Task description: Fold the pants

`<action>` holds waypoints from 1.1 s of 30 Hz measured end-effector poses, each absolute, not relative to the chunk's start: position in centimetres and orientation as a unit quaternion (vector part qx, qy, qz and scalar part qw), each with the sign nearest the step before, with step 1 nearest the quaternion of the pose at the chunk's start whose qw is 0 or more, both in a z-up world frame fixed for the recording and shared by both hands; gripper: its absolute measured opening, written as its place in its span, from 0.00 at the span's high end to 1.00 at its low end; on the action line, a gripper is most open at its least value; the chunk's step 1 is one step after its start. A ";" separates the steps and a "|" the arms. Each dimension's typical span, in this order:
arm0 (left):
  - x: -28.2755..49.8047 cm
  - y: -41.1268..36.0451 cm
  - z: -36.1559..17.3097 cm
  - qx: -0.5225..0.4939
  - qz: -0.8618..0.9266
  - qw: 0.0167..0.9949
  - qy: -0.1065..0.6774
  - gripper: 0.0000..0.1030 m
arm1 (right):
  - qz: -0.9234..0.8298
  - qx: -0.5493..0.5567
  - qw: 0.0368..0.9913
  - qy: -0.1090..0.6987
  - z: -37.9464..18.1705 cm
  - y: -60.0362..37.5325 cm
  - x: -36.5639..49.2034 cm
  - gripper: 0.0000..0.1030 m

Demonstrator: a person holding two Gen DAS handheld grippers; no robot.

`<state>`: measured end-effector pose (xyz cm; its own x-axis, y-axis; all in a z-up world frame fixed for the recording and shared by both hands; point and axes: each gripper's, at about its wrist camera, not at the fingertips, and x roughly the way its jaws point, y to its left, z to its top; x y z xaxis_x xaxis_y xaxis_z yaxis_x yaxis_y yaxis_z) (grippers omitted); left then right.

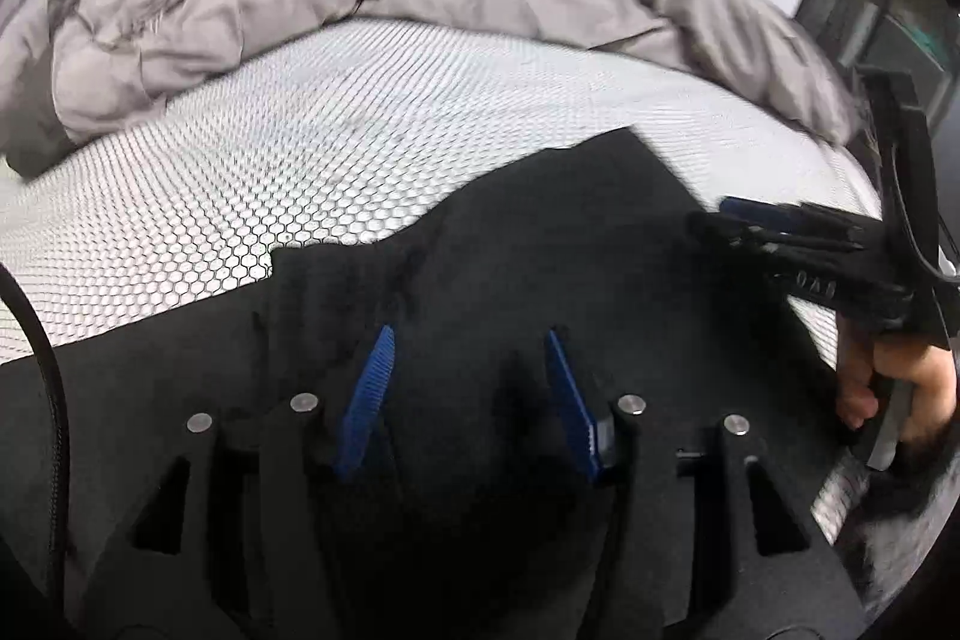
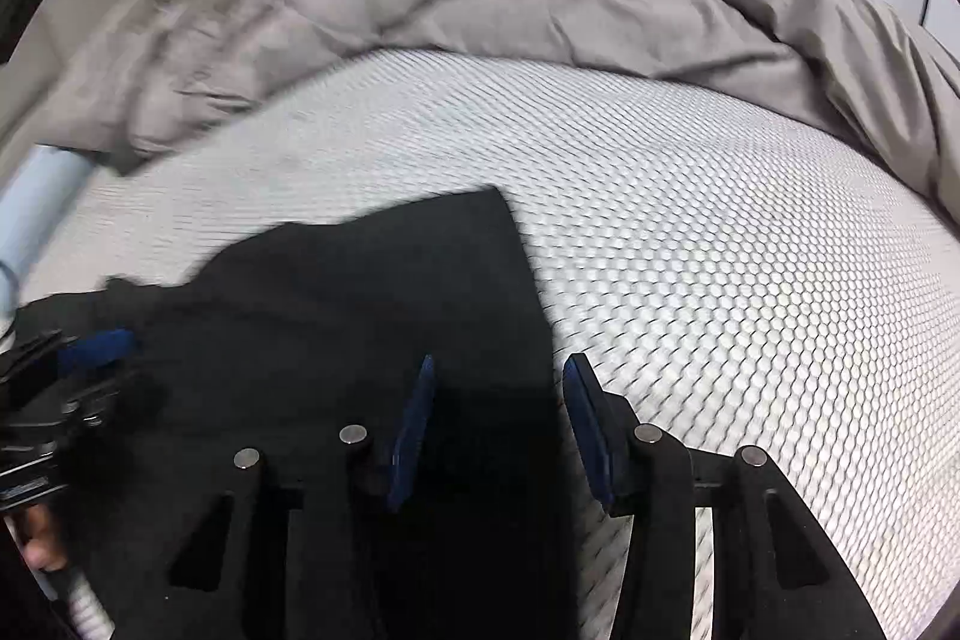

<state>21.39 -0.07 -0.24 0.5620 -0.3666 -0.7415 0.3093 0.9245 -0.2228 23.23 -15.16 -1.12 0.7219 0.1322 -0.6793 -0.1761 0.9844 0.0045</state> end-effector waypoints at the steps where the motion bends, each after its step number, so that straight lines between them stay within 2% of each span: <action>1: 20.4 -0.4 0.1 -0.031 -0.207 0.883 0.419 0.42 | 0.111 -0.043 0.928 0.353 -0.7 -14.2 22.0 0.55; 3: 19.3 -1.6 -0.4 -0.012 -0.230 0.877 0.422 0.30 | 0.163 -0.062 0.921 0.349 -0.6 -12.1 20.6 0.53; 5: 19.3 -3.2 -2.2 0.031 -0.217 0.867 0.448 0.30 | 0.205 -0.096 0.896 0.382 -2.1 -9.1 20.5 0.52; 7: 18.8 -3.3 -2.5 0.054 -0.215 0.867 0.447 0.31 | 0.172 -0.143 0.887 0.404 -4.0 -8.2 21.2 0.52; 9: 17.8 -2.5 -1.6 0.055 -0.220 0.866 0.446 0.32 | 0.135 -0.171 0.894 0.391 -4.3 -9.2 21.2 0.47; 13: 16.2 0.6 -0.1 0.006 -0.184 0.876 0.446 0.32 | 0.121 -0.122 0.903 0.395 -3.0 -14.9 20.4 0.45; 16: 15.3 -0.7 0.9 -0.021 -0.227 0.874 0.428 0.32 | 0.145 -0.075 0.910 0.381 -1.8 -15.6 18.4 0.45; 20: 15.1 -4.6 -1.2 0.056 -0.223 0.855 0.464 0.32 | 0.196 -0.145 0.893 0.378 -2.7 -10.5 16.6 0.45; 23: 13.7 -4.2 -1.5 0.093 -0.205 0.852 0.473 0.32 | 0.194 -0.179 0.882 0.390 -5.0 -10.4 16.1 0.45; 27: 11.0 0.6 -0.3 0.059 -0.146 0.855 0.494 0.32 | 0.102 -0.172 0.902 0.384 -4.2 -15.6 15.7 0.44; 30: 8.1 5.7 1.3 -0.010 -0.100 0.876 0.473 0.32 | 0.127 -0.075 0.913 0.381 -3.6 -19.8 15.1 0.42; 32: 6.5 9.7 2.1 -0.069 -0.050 0.883 0.461 0.28 | 0.132 -0.024 0.922 0.364 -2.5 -21.8 14.3 0.42; 33: 5.3 12.4 2.5 -0.115 -0.011 0.882 0.456 0.23 | 0.137 0.000 0.929 0.345 -1.8 -22.5 13.9 0.41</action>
<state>5.32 12.36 2.50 0.5832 -0.1241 -0.8028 -0.0855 0.9734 -0.2125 13.87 -22.48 -1.82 0.7247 0.2545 -0.6403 -0.2546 0.9624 0.0944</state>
